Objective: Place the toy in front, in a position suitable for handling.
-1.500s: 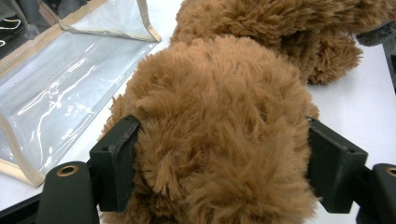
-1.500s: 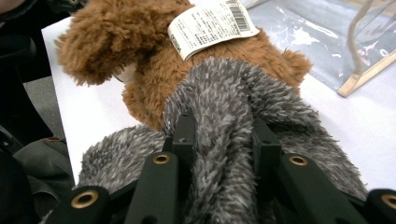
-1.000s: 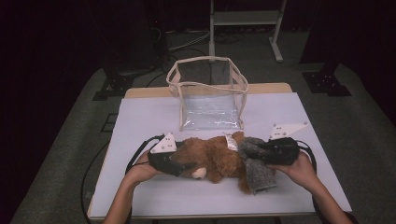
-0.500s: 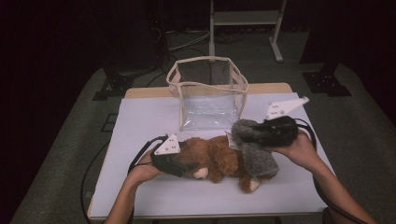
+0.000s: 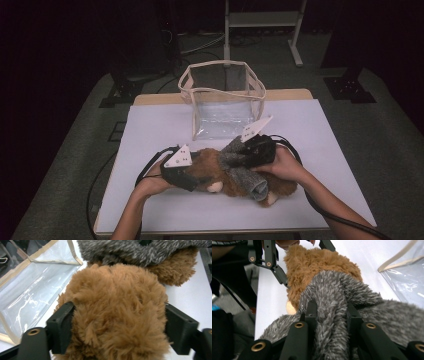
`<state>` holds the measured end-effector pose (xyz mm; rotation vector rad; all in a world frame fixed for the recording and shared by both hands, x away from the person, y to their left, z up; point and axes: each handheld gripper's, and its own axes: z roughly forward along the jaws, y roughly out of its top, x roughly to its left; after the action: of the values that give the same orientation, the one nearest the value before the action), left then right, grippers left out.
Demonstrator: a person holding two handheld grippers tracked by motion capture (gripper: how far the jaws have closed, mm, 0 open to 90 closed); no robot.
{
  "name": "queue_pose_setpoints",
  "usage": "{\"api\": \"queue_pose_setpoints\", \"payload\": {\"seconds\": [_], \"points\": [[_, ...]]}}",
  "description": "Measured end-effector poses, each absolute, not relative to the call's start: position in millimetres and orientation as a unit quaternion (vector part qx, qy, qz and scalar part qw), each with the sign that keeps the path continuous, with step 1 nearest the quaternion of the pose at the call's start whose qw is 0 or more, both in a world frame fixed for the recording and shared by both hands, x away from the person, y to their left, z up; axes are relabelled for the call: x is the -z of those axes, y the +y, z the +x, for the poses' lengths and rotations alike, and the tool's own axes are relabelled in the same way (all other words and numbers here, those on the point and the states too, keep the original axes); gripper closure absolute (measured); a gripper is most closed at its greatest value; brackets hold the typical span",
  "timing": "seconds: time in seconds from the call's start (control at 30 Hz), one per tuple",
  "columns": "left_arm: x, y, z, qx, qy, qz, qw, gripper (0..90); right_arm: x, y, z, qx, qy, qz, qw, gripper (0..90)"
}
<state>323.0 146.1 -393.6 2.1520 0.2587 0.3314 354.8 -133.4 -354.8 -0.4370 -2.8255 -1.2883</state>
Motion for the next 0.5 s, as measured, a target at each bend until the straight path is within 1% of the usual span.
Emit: {"api": "queue_pose_setpoints", "payload": {"seconds": [0.07, 0.17, 0.2, 0.23, 0.27, 0.3, 0.37, 0.5], "points": [[388.7, 150.9, 322.4, -0.127, 0.115, 0.873, 0.456, 17.4, 357.6, -139.4, 350.2, 0.419, -0.897, -0.143, 0.002, 70.0], [388.7, 153.5, 322.9, -0.118, 0.123, 0.875, 0.453, 17.6, 356.5, -139.9, 348.1, 0.416, -0.898, -0.143, 0.001, 70.0], [389.2, 155.4, 323.2, -0.115, 0.120, 0.876, 0.453, 24.9, 352.9, -138.8, 347.0, 0.406, -0.903, -0.140, -0.001, 69.9], [389.6, 157.1, 323.2, -0.114, 0.119, 0.875, 0.455, 24.9, 352.9, -138.8, 347.0, 0.406, -0.903, -0.140, -0.001, 69.9], [390.5, 158.3, 323.5, -0.112, 0.119, 0.874, 0.458, 30.8, 346.2, -137.0, 346.9, 0.399, -0.908, -0.131, -0.003, 69.8], [391.7, 158.8, 323.9, -0.112, 0.121, 0.873, 0.459, 32.9, 341.3, -136.2, 347.3, 0.397, -0.909, -0.126, -0.006, 69.8], [395.2, 158.6, 324.9, -0.106, 0.124, 0.871, 0.464, 34.2, 335.6, -135.5, 348.3, 0.395, -0.910, -0.123, -0.007, 69.7], [395.7, 156.4, 325.0, -0.107, 0.122, 0.869, 0.468, 34.9, 311.7, -125.4, 353.0, 0.397, -0.911, -0.105, -0.016, 69.8]]}}
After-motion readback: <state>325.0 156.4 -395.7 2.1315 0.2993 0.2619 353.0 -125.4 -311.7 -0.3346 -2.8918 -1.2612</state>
